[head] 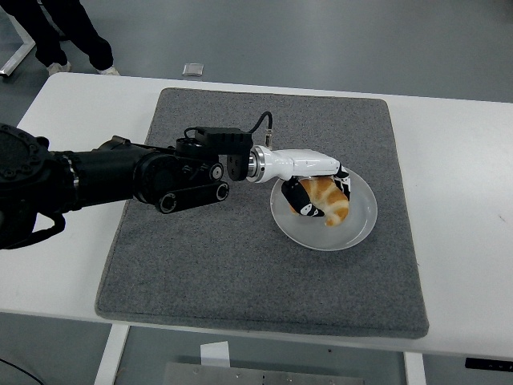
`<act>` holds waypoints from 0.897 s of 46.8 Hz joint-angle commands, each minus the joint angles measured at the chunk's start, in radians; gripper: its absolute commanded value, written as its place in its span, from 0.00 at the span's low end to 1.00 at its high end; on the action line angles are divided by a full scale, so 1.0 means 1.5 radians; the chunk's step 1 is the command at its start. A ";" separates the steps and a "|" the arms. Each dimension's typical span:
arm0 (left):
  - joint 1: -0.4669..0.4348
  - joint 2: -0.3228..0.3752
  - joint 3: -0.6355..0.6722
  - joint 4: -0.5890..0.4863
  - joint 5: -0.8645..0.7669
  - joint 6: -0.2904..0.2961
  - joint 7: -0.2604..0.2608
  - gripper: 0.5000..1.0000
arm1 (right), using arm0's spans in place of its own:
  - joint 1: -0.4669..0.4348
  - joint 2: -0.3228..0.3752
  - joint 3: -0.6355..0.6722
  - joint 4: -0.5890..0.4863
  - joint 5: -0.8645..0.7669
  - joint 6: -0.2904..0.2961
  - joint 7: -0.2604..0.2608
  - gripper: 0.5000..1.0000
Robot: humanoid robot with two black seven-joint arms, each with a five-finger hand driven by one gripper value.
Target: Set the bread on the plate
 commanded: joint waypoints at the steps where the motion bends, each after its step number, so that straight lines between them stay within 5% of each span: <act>1: 0.002 0.000 0.000 0.002 0.002 0.003 0.000 0.00 | 0.000 0.000 0.000 0.000 0.000 0.000 0.000 0.90; 35: 0.012 -0.007 0.023 0.007 0.002 0.046 0.001 0.01 | 0.000 0.000 0.000 0.000 0.000 0.000 0.000 0.90; 38: 0.012 -0.007 0.023 0.007 0.002 0.052 0.001 0.18 | 0.000 0.000 0.000 0.000 0.000 0.000 0.000 0.90; 40: 0.012 -0.007 0.023 0.007 0.002 0.053 0.001 0.38 | -0.001 0.000 0.000 0.000 0.000 0.000 0.000 0.90; 42: 0.012 -0.007 0.022 0.006 0.001 0.054 0.000 0.46 | -0.001 0.000 0.000 0.000 0.000 0.000 0.000 0.90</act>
